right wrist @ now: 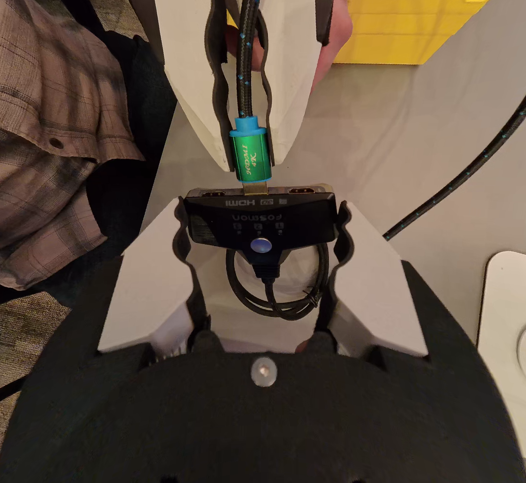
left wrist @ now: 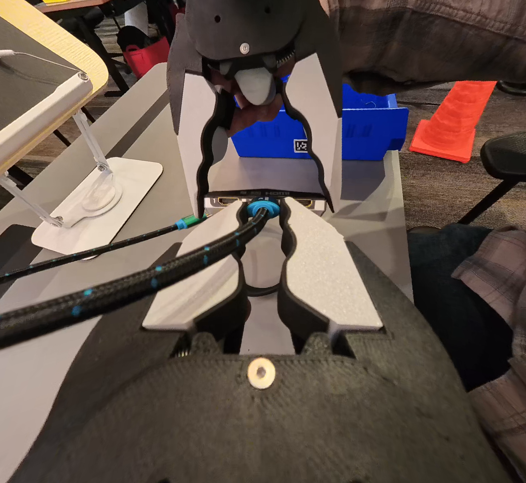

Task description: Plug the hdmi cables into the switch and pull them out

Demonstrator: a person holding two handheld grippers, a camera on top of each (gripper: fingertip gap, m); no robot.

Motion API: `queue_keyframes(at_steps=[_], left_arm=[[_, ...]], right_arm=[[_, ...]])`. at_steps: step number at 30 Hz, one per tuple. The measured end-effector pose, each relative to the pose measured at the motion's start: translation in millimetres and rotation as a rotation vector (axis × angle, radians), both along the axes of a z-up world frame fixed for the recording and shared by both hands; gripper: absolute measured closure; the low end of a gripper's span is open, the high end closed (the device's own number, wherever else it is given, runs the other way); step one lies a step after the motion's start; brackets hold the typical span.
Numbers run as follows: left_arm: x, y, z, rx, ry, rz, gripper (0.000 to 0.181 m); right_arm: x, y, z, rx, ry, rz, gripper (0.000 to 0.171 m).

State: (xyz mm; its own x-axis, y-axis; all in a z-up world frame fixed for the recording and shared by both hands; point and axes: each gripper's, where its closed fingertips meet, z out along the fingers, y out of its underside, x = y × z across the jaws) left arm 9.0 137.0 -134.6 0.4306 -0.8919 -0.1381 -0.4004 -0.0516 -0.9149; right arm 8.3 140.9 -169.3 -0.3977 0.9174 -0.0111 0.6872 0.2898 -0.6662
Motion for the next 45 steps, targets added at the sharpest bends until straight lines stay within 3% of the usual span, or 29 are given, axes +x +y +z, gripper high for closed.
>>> queue_keyframes(at_steps=[45], left_arm=[[1.7, -2.1, -3.4, 0.004, -0.025, -0.022, 0.161]], right_arm=[[-2.3, -3.5, -2.1, 0.047, -0.013, -0.023, 0.069]])
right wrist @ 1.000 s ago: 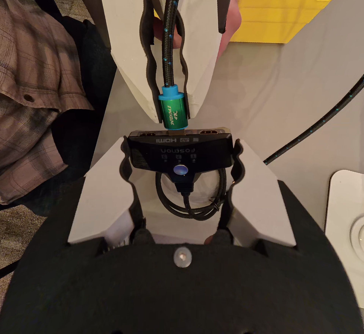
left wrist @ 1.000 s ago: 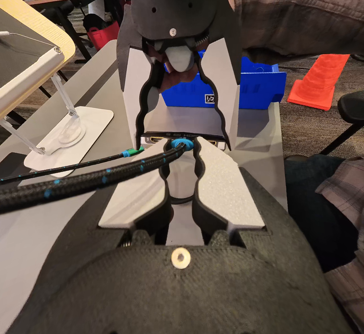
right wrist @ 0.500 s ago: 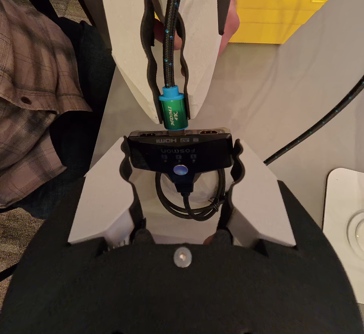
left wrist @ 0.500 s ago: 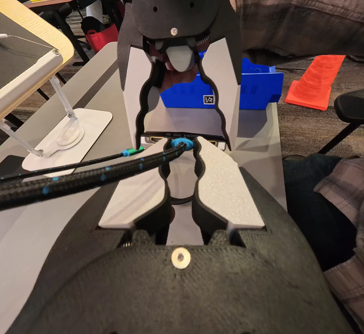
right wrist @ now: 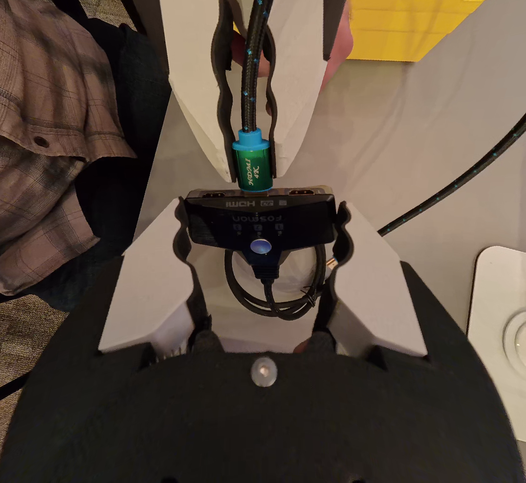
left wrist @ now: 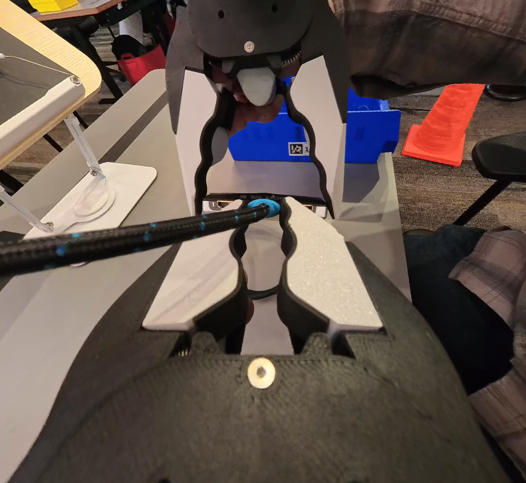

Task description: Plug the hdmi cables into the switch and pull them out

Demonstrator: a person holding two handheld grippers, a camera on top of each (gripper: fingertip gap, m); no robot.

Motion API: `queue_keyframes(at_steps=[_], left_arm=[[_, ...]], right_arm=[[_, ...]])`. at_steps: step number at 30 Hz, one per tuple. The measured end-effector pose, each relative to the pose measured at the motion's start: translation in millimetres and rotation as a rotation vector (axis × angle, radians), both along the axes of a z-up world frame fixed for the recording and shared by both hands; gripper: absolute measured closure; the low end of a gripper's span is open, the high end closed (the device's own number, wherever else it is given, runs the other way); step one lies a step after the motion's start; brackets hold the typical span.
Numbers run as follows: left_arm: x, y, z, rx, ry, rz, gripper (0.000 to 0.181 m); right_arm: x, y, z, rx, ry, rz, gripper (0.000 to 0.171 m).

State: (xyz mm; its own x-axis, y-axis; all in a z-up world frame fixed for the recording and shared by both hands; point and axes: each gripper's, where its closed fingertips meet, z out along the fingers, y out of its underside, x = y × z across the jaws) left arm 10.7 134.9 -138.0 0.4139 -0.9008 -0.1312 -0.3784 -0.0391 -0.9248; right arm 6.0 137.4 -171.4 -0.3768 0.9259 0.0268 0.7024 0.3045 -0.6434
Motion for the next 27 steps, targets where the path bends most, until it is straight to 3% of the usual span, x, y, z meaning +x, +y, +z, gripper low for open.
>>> queue_keyframes(at_steps=[27], left_arm=[[-1, 3, 9, 0.055, -0.095, 0.023, 0.161]], right_arm=[[-3, 3, 14, -0.036, 0.097, -0.041, 0.07]])
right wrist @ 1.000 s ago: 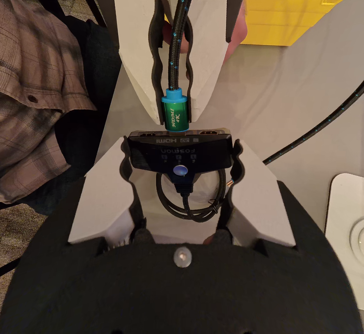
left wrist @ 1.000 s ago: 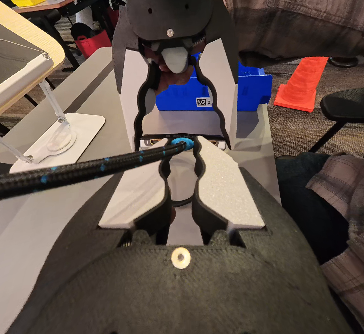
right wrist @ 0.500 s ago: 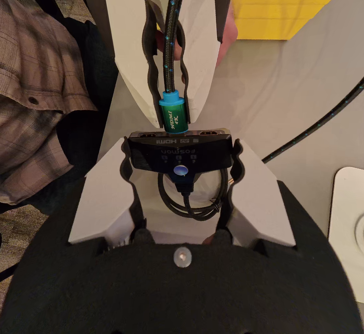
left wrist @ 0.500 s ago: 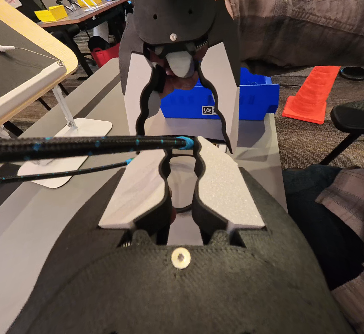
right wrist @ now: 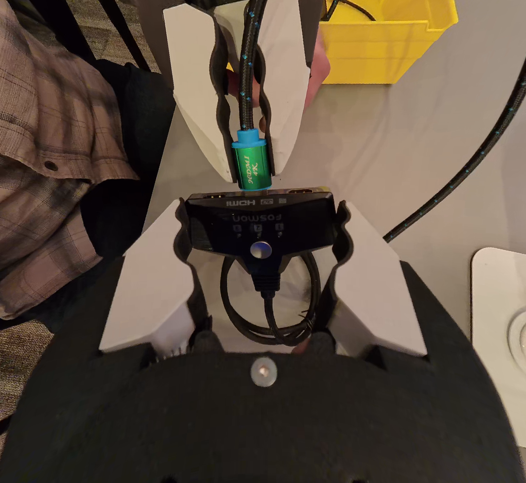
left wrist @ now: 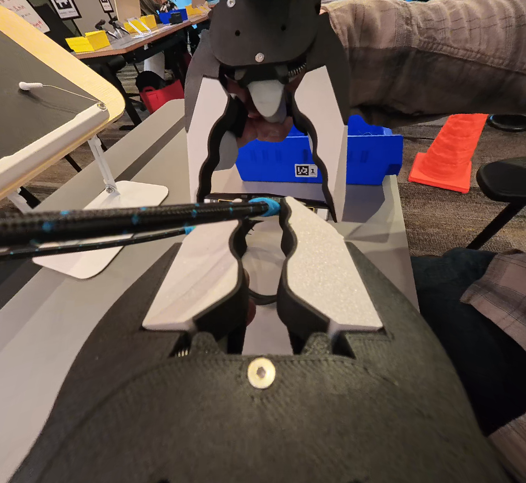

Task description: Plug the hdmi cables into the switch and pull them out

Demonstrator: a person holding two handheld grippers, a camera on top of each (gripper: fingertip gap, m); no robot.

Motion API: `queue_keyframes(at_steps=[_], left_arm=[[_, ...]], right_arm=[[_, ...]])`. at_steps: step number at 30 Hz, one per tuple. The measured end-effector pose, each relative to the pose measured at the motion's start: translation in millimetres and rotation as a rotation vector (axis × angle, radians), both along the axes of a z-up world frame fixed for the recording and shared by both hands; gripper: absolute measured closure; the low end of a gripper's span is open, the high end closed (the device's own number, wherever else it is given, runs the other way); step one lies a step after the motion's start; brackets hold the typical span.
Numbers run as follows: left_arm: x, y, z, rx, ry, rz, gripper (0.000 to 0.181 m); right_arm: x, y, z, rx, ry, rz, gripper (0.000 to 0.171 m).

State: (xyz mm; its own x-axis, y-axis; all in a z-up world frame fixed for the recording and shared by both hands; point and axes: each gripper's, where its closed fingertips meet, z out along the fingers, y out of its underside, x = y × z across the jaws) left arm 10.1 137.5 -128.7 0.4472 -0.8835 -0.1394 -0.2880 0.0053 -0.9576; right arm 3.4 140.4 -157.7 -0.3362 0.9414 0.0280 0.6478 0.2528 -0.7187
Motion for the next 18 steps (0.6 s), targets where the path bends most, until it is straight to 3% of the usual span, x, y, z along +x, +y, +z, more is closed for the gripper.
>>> queue_keyframes(at_steps=[18], left_arm=[[-1, -5, 9, 0.035, -0.107, -0.054, 0.16]], right_arm=[[-4, -8, 13, -0.021, 0.04, 0.017, 0.072]])
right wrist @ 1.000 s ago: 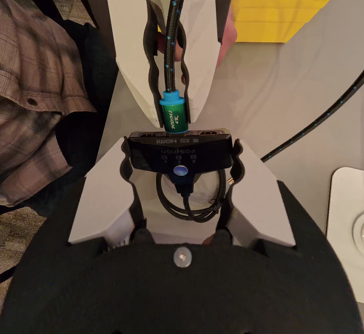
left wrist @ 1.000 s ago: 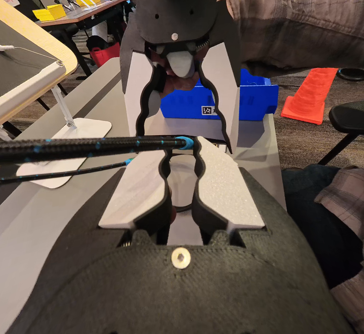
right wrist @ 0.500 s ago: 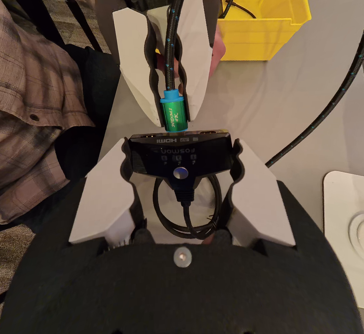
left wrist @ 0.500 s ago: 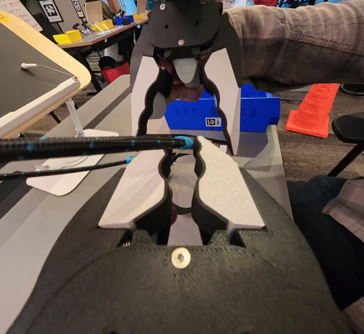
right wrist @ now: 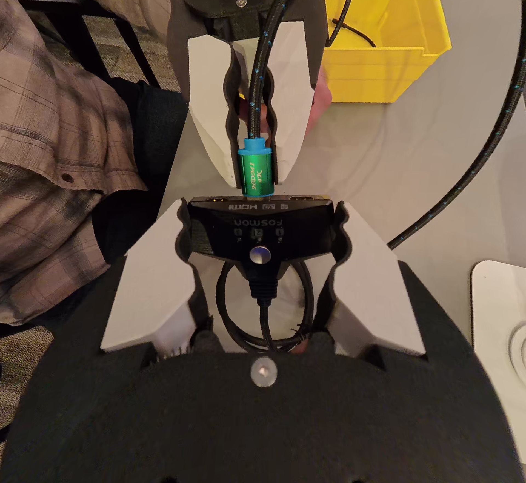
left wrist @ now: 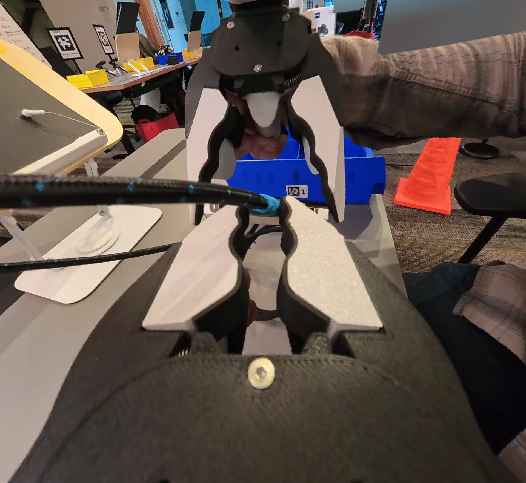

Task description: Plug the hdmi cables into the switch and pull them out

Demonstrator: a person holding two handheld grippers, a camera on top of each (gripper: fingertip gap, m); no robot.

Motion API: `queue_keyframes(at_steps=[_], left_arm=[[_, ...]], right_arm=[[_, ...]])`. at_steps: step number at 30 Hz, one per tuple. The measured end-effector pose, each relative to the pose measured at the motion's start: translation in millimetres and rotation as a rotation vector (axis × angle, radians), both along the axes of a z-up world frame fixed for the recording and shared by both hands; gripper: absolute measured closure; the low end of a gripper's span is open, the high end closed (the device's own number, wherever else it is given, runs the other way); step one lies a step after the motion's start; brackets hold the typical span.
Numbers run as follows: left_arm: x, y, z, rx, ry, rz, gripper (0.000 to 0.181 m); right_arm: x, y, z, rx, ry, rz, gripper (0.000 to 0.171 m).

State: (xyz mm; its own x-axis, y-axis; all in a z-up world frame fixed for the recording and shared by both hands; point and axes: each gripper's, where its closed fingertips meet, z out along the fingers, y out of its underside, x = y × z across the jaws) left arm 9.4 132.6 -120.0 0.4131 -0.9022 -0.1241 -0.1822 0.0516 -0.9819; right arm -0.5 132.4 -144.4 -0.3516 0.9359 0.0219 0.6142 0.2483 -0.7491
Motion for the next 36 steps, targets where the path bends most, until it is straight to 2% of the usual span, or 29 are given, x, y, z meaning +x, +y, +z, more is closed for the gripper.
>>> queue_keyframes(at_steps=[5, 9, 21, 30, 36], left_arm=[[-1, 0, -3, -0.009, 0.007, -0.013, 0.16], [-6, -2, 8, -0.022, -0.042, -0.046, 0.161], [-15, 8, 9, -0.093, 0.001, 0.025, 0.155], [-9, 20, -11, -0.253, 0.018, 0.105, 0.135], [-2, 19, -19, -0.34, 0.002, 0.094, 0.129]], right_arm=[[0, 1, -4, 0.042, -0.045, -0.006, 0.072], [-3, 1, 6, 0.085, -0.023, -0.034, 0.072], [-1, 18, 0, 0.241, -0.087, -0.154, 0.071], [-4, 32, 2, 0.283, -0.077, -0.27, 0.071], [-14, 25, -1, 0.356, -0.084, -0.27, 0.071]])
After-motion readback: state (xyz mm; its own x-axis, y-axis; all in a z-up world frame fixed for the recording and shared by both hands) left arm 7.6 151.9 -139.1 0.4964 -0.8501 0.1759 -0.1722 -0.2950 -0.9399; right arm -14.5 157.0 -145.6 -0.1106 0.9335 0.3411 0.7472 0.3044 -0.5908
